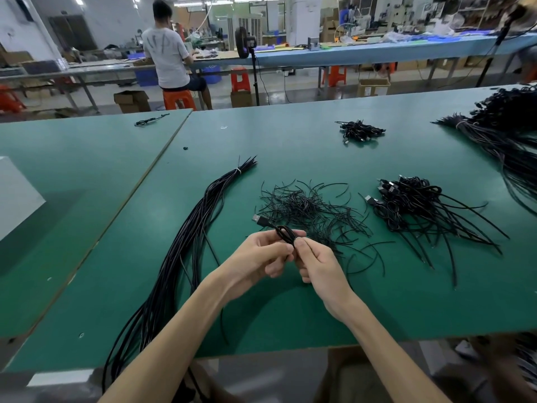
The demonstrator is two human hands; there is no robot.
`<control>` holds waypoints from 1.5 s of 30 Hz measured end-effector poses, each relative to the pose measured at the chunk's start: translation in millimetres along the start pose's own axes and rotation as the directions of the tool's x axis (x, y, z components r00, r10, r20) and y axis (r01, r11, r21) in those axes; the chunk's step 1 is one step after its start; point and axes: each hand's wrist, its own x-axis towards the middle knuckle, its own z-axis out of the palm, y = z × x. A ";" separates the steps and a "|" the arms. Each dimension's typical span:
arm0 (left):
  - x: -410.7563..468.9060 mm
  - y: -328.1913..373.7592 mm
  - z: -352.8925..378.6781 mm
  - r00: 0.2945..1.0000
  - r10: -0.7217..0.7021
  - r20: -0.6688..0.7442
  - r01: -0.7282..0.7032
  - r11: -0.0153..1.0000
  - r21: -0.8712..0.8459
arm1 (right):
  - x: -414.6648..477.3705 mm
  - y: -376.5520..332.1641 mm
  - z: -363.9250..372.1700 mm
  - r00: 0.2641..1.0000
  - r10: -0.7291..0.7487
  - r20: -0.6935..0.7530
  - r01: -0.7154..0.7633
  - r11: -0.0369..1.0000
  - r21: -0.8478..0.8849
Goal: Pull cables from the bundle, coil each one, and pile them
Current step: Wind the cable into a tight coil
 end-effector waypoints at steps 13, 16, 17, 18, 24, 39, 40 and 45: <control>-1.9 3.5 -10.4 0.969 0.205 -0.138 -0.093 0.820 0.565 | -0.2 3.9 1.1 0.999 -0.011 -0.041 0.008 0.997 -0.071; -1.7 -0.2 -7.6 0.952 0.263 -0.158 -0.117 0.787 0.606 | 0.7 4.2 0.6 0.999 0.004 -0.042 -0.007 0.998 -0.060; -1.5 -2.4 -6.1 0.943 0.286 -0.168 -0.125 0.776 0.618 | 0.9 4.6 0.1 0.999 0.012 -0.038 -0.014 0.999 -0.051; -1.3 -4.8 -5.0 0.933 0.312 -0.177 -0.132 0.757 0.639 | 0.9 4.9 -0.3 0.999 0.022 -0.030 -0.023 0.999 -0.042; -4.8 -11.5 1.8 0.916 0.370 -0.157 -0.184 0.733 0.655 | 1.6 3.4 -1.5 0.998 0.069 0.010 -0.069 0.998 -0.009; -7.5 -13.8 15.9 0.947 0.282 -0.155 -0.197 0.890 0.411 | 2.8 1.7 -5.9 0.986 0.165 -0.011 -0.162 0.975 0.150; -7.4 -13.8 16.5 0.952 0.264 -0.153 -0.189 0.904 0.385 | 2.8 1.5 -6.2 0.986 0.169 -0.005 -0.166 0.973 0.159; -6.9 -11.2 16.4 0.977 0.184 -0.105 -0.158 0.964 0.215 | 1.9 -2.8 -7.1 0.985 0.167 0.037 -0.171 0.970 0.171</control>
